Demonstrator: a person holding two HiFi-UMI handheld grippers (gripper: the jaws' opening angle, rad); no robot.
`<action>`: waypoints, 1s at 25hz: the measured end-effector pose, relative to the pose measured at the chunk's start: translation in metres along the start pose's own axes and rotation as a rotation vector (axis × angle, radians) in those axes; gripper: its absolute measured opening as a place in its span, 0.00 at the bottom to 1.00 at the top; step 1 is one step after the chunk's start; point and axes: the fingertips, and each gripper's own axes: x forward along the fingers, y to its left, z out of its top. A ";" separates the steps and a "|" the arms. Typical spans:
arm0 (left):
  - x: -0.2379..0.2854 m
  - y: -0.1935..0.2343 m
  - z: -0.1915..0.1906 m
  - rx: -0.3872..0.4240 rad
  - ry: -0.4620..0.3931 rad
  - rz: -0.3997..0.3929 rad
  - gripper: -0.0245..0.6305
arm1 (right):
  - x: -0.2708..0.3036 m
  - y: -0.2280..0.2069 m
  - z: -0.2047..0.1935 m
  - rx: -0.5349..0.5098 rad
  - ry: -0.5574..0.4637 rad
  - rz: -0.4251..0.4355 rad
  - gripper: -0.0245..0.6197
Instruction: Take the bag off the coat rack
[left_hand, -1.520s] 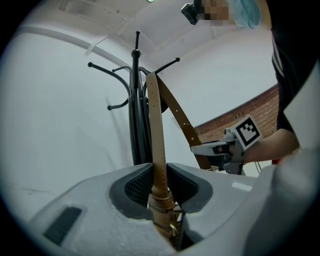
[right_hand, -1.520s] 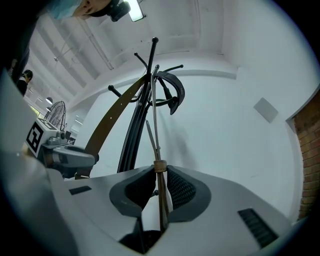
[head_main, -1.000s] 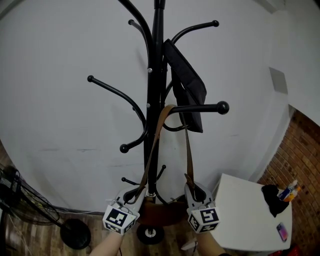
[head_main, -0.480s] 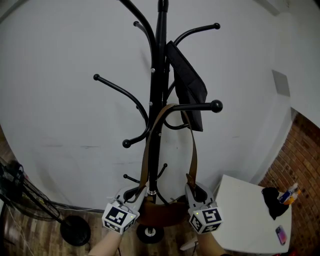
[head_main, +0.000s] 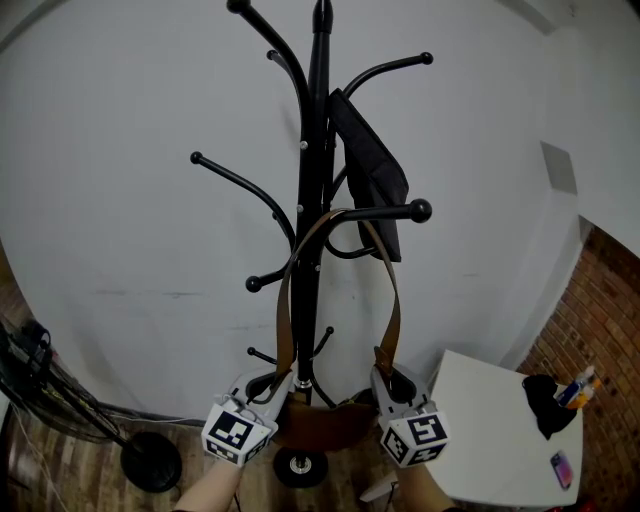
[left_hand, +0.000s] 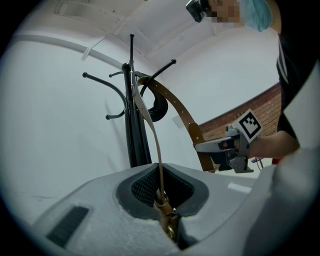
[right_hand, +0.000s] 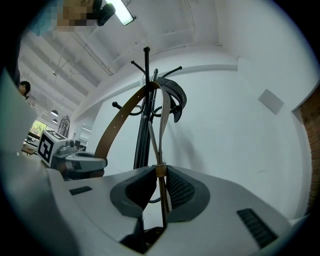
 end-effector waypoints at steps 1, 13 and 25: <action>-0.001 -0.001 0.001 0.003 -0.005 -0.001 0.06 | -0.001 0.001 -0.001 0.002 0.001 0.002 0.13; -0.014 -0.003 0.031 -0.015 -0.045 0.002 0.06 | -0.013 0.010 0.025 0.000 -0.057 0.027 0.13; -0.024 -0.018 0.063 0.027 -0.076 -0.010 0.06 | -0.033 0.016 0.050 0.008 -0.100 0.059 0.13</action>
